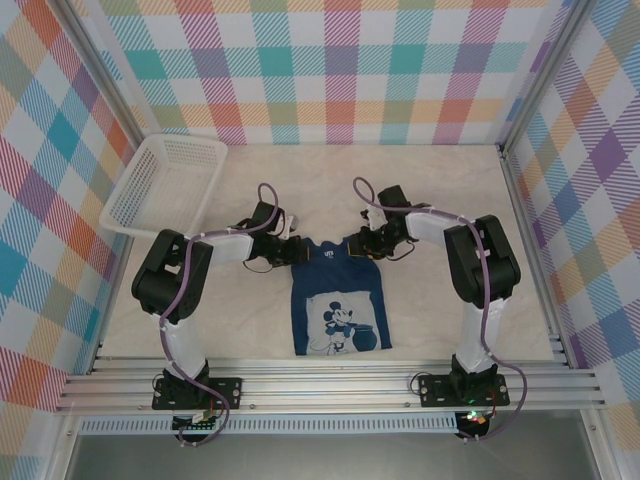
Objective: Fold the inside-out t-shirt
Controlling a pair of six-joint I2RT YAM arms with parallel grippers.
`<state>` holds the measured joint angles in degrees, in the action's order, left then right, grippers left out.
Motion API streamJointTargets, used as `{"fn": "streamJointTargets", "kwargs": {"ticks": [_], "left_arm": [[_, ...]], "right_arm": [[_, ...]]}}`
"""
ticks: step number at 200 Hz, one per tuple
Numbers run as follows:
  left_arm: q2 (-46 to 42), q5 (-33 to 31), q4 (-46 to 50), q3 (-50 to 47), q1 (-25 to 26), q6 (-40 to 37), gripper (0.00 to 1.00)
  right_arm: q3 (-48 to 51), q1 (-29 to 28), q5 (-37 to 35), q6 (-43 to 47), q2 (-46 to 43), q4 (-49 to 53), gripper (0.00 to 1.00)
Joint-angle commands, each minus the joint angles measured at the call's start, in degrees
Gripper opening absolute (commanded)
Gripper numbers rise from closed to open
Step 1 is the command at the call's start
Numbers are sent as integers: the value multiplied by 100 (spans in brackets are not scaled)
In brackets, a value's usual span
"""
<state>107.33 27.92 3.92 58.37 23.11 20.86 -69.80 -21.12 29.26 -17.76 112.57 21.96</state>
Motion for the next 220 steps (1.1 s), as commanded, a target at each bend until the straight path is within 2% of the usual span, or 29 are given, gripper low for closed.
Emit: {"fn": "streamJointTargets", "kwargs": {"ticks": [1, 6, 48, 86, 132, 150, 182, 220], "left_arm": [[53, 140, -228, -40, -65, -65, 2], [26, 127, -251, -43, -83, -68, 0], [-256, 30, -353, 182, -275, -120, 0], [-491, 70, -211, 949, -580, -176, 0], [-403, 96, 761, 3095, -729, -610, 0], [-460, 199, 917, 3478, -729, -638, 0], [-959, 322, 807, 2805, -644, -645, 0], [-1838, 293, 188, 942, -261, -249, 0]], "right_arm": [[-30, -5, 258, -69, 76, -262, 24], [-17, 5, 213, -53, 36, -285, 21], [34, 316, 59, -77, -508, -933, 0], [-536, 572, 244, -169, -805, -1513, 0], [-2062, 730, 431, -17, -849, -1498, 0], [-2343, 750, 508, 208, -995, -1447, 0], [-1648, 743, 758, 425, -1503, -1734, 0], [455, 704, 907, -4, -2483, -2283, 1]]}}
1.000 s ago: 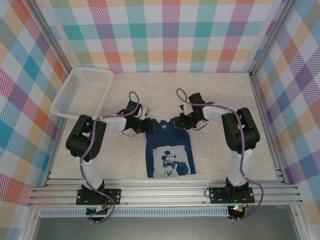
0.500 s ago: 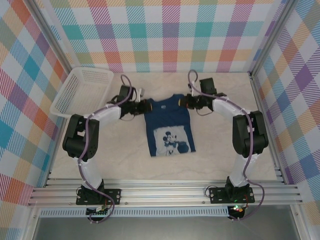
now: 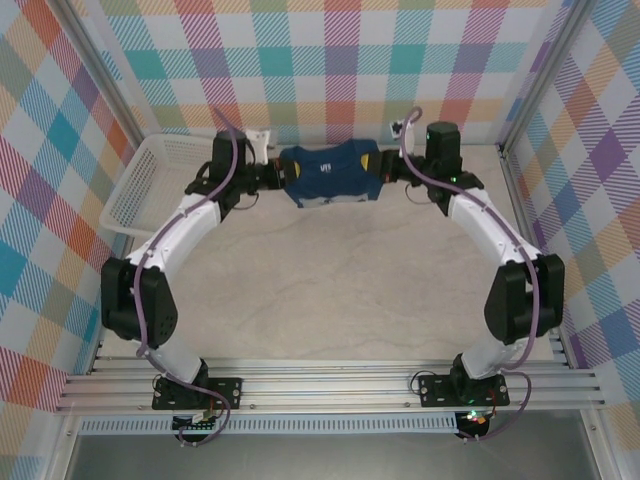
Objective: Fold the inside-out t-shirt
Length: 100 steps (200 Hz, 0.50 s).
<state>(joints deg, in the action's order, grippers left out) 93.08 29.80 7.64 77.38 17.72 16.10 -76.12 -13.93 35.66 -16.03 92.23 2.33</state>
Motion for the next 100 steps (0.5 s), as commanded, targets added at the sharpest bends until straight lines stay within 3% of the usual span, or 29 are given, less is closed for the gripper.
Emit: {"fn": "streamJointTargets", "kwargs": {"ticks": [1, 49, 100], "left_arm": [[-431, 105, -188, -1005, 291, 240, 0], [-961, -63, -307, -2310, 857, 583, 0], [-258, -475, 181, -1986, 874, 513, 0]], "right_arm": [[1137, -27, 262, -192, -480, -320, 1], [3094, -79, -223, -682, -1533, -319, 2], [2778, -75, -869, -624, -926, 243, 3]]}}
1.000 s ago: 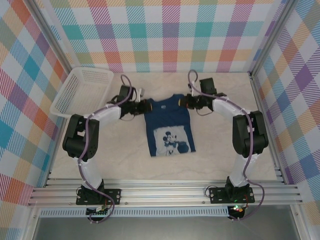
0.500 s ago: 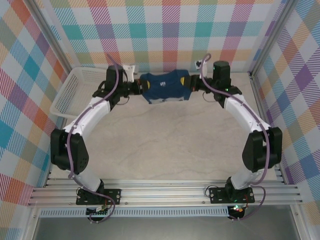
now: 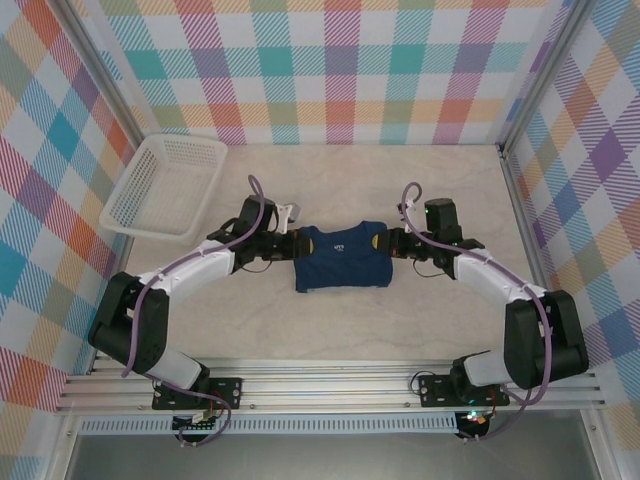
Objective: Fold the inside-out t-shirt
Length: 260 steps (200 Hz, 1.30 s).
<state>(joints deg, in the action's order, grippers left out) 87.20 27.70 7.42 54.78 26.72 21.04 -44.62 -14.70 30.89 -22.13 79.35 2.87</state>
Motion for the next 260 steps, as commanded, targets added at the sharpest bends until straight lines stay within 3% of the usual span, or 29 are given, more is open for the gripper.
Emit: {"fn": "streamJointTargets", "kwargs": {"ticks": [1, 77, 118, 146, 167, 183, 206, 226, 260], "left_arm": [[353, -265, 214, 276, -27, 25, 0], [1140, -981, 541, 276, -60, 58, 4], [1559, -1850, 395, 500, -79, -98, 41], [1043, -2350, 473, 469, -79, -108, 55], [289, -2576, 592, 54, -79, 47, 72], [-317, -2332, 637, -303, -71, 180, 82], [-802, -1246, 324, -692, 45, 441, 83], [-555, -285, -149, -657, 273, 666, 81], [-30, 229, -677, -465, 560, 856, 79]], "right_arm": [[-380, 2, -401, -12, 388, 196, 3], [-1344, 2, -623, 139, 2160, 567, 6], [-2036, 14, -1087, 467, 2730, 1196, 25], [-2076, 20, -1524, 804, 2126, 1669, 38], [-1714, 8, -1736, 941, 1383, 1943, 43], [-1358, -109, -1626, 877, 873, 1973, 44], [-1068, -520, -1164, 589, 627, 1664, 45], [-1028, -699, -710, 232, 937, 1185, 43], [-1157, -710, -436, -156, 1521, 917, 40]]}}
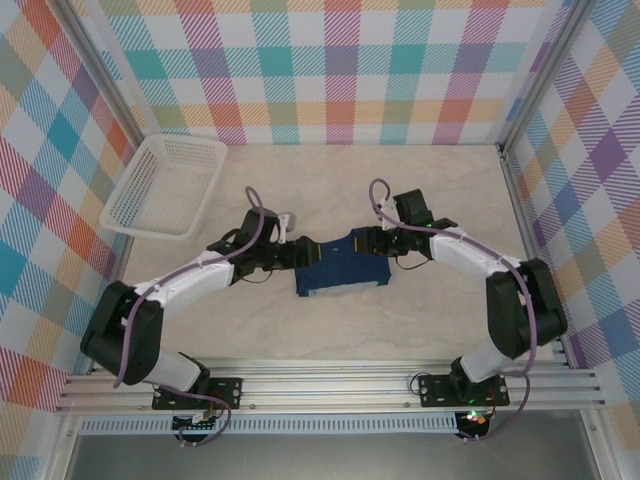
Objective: Fold the inside-out t-shirt
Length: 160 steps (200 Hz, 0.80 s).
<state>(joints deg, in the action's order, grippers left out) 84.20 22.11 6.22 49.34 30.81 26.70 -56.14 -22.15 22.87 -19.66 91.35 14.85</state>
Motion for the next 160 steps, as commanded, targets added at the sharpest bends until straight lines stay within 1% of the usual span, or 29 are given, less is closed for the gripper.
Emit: {"fn": "streamJointTargets", "kwargs": {"ticks": [1, 16, 28, 52, 75, 90, 104, 119, 130, 136, 144, 155, 160], "left_arm": [[284, 801, -572, 77, 157, 291, 79], [457, 830, -631, 99, 180, 323, 78], [555, 681, -578, 76, 176, 264, 78], [817, 55, -81, 95, 107, -2, 77], [964, -564, 538, 30, -17, -149, 76], [923, -856, 689, -109, -81, -234, 76], [875, -1014, 801, -109, -126, -340, 77], [691, -1068, 918, -48, -139, -449, 78], [438, -1077, 923, -49, -136, -442, 78], [273, -1047, 1114, -67, -136, -433, 78], [26, -936, 1101, -120, -128, -382, 78], [-313, -609, 1022, -219, -87, -289, 78], [-437, -460, 772, -279, -48, -235, 78]], "right_arm": [[-13, 36, 358, -401, 339, -272, 40], [-97, 35, 200, -426, 582, -46, 37], [-108, 36, 54, -394, 739, 105, 36], [-99, 44, -284, -323, 978, 431, 34], [-115, 44, -565, -166, 1009, 657, 34], [-155, 44, -592, -9, 1000, 704, 35], [-228, 44, -436, 169, 951, 707, 37], [-300, 44, -223, 330, 766, 721, 39], [-288, 42, -197, 398, 534, 759, 41], [-263, 44, -208, 425, 395, 779, 42], [-219, 44, -239, 454, 215, 816, 42], [-147, 44, -273, 443, 14, 827, 43], [-122, 46, -283, 419, -46, 820, 43]]}}
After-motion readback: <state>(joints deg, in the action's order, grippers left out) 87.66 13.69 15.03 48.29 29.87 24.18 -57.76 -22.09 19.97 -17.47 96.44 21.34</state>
